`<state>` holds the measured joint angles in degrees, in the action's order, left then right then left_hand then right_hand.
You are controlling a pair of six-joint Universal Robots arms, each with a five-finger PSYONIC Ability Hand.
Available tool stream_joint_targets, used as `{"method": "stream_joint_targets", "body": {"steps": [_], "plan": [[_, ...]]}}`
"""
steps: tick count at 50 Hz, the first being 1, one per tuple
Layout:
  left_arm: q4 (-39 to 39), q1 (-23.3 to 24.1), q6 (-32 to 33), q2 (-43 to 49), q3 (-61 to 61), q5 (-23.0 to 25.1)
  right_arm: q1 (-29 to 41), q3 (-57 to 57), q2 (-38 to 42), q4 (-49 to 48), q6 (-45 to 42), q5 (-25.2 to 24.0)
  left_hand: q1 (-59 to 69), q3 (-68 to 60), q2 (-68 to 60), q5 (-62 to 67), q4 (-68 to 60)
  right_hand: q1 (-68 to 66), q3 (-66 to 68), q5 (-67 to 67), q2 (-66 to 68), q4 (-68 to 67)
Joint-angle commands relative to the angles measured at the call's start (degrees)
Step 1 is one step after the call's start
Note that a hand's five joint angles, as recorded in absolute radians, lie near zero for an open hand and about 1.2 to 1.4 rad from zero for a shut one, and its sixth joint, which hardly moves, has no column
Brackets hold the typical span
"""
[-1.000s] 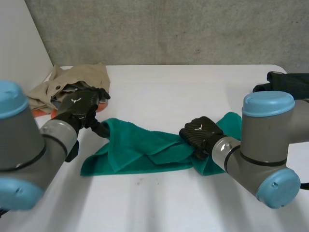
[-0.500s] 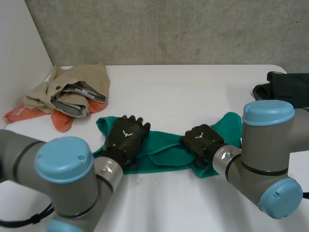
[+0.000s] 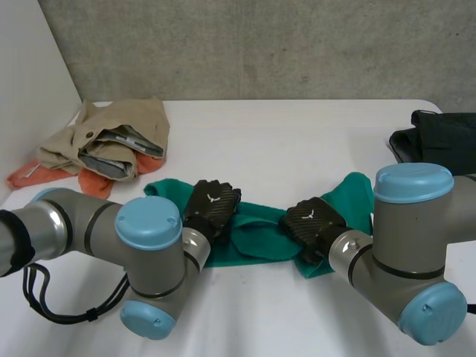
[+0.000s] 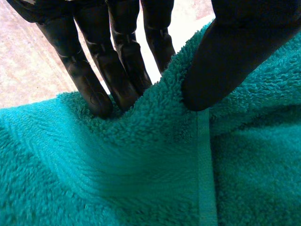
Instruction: Fold the laundry.
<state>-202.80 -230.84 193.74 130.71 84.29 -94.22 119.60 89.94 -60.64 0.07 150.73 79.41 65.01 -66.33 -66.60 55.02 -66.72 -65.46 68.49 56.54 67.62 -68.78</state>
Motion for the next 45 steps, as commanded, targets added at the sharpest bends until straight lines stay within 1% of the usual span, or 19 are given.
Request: {"method": "stream_joint_targets", "body": {"steps": [1, 3, 4, 5, 6, 7, 10, 11, 12, 15, 20, 23, 26, 27, 30, 32, 36, 42, 45], "plan": [[0.6, -0.3, -0.4, -6.3, 0.9, -0.2, -0.6, -0.1, -0.1, -1.6, 0.0, 0.7, 15.0, -13.7, -13.4, 15.0, -13.3, -14.5, 11.5, 13.5, 12.4, -11.2], [2.3, -0.2, -1.3, -10.4, 1.4, -0.2, -0.9, -0.1, -0.2, -1.9, 0.1, 0.8, 15.0, -13.7, -13.4, 15.0, -13.3, -12.4, 9.4, 11.3, 10.3, -9.1], [3.0, -0.3, -1.8, -11.8, 1.6, -0.1, -0.9, -0.1, -0.4, -2.2, 0.0, 0.8, 15.0, -13.7, -13.4, 15.0, -13.3, -1.4, -1.6, 0.3, -0.7, 1.9], [3.8, -0.3, -2.3, -13.0, 1.8, -0.1, -1.0, -0.1, -1.1, -2.4, 0.1, 0.8, 15.0, -13.7, -13.4, 15.0, -13.3, 27.0, -30.0, -28.1, -29.2, 30.3], [4.8, -0.3, -2.8, -14.2, 1.9, 0.0, -1.1, 0.0, -1.8, -2.6, 0.1, 0.8, 15.0, -13.7, -13.4, 15.0, -13.3, 37.9, -41.0, -39.0, -40.1, 41.3], [6.9, -0.3, -3.6, -16.2, 1.9, 0.0, -1.3, 0.1, -2.5, -2.7, 0.2, 0.8, 15.0, -13.7, -13.4, 15.0, -13.3, 41.9, -44.9, -43.0, -44.0, 45.2], [10.1, -0.5, -4.5, -19.5, 2.0, 0.1, -3.0, 0.2, -6.8, -3.1, 1.0, 0.9, 15.0, -13.7, -13.4, 15.0, -13.3, 46.1, -49.1, -47.2, -48.3, 49.4], [12.4, -0.8, -4.6, -21.4, 2.0, 0.1, -3.9, 0.3, -7.9, -3.1, 1.4, 0.9, 15.0, -13.7, -13.4, 15.0, -13.3, 47.8, -50.8, -48.9, -50.0, 51.1], [13.6, -1.0, -4.7, -22.2, 2.0, 0.1, -5.8, 0.6, -10.1, -3.1, 2.9, 1.0, 15.0, -13.7, -13.4, 15.0, -13.3, 48.8, -51.8, -49.9, -51.0, 52.1], [17.1, -2.1, -4.9, -25.0, 2.1, 0.3, -8.4, 1.0, -13.1, -2.7, 6.4, 0.9, 15.0, -13.7, -13.4, 15.0, -13.3, 48.8, -51.8, -49.9, -51.0, 52.1], [20.0, -2.4, -4.7, -28.0, 1.4, 0.4, -13.9, 2.5, -18.7, -0.7, 17.4, -0.3, 15.0, -13.7, -13.4, 15.0, -13.3, 47.6, -50.7, -48.7, -49.8, 51.0], [20.5, -2.4, -4.8, -29.1, 0.9, 0.4, -16.4, 3.2, -19.7, 3.5, 21.8, -2.5, 15.0, -13.7, -13.4, 15.0, -13.3, 47.5, -50.5, -48.6, -49.6, 50.8], [21.0, -2.3, -4.9, -29.9, 0.3, 0.4, -18.0, 3.8, -19.5, 7.7, 24.2, -4.6, 15.0, -13.7, -13.4, 15.0, -13.3, 47.1, -50.2, -48.2, -49.3, 50.5], [21.2, -2.3, -4.9, -30.1, 0.2, 0.4, -19.0, 5.2, -19.5, 10.7, 25.6, -6.4, 15.0, -13.7, -13.4, 15.0, -13.3, 47.0, -50.0, -48.1, -49.1, 50.3], [21.9, -1.9, -5.0, -30.8, -0.9, 0.2, -19.6, 8.5, -19.6, 13.1, 28.3, -8.1, 15.0, -13.7, -13.4, 15.0, -13.3, 46.6, -49.7, -47.7, -48.8, 49.9], [22.1, -1.7, -5.0, -31.0, -1.5, 0.2, -19.6, 10.4, -19.5, 12.4, 30.1, -8.4, 15.0, -13.7, -13.4, 15.0, -13.3, 46.3, -49.3, -47.4, -48.5, 49.6], [22.4, -1.8, -5.7, -31.7, -3.7, 0.1, -18.5, 14.9, -19.5, 7.7, 34.4, -8.7, 15.0, -13.7, -13.4, 15.0, -13.3, 43.3, -46.3, -44.4, -45.4, 46.6], [23.6, -1.6, -7.3, -31.7, -5.8, 0.1, -12.8, 17.1, -18.9, -0.7, 39.7, -8.7, 15.0, -13.7, -13.4, 15.0, -13.3, 42.8, -45.8, -43.8, -44.9, 46.1], [24.1, -1.5, -7.9, -32.0, -6.3, 0.1, -9.0, 16.4, -15.8, -4.2, 41.3, -7.7, 15.0, -13.7, -13.4, 15.0, -13.3, 43.3, -46.3, -44.3, -45.4, 46.6]]}}
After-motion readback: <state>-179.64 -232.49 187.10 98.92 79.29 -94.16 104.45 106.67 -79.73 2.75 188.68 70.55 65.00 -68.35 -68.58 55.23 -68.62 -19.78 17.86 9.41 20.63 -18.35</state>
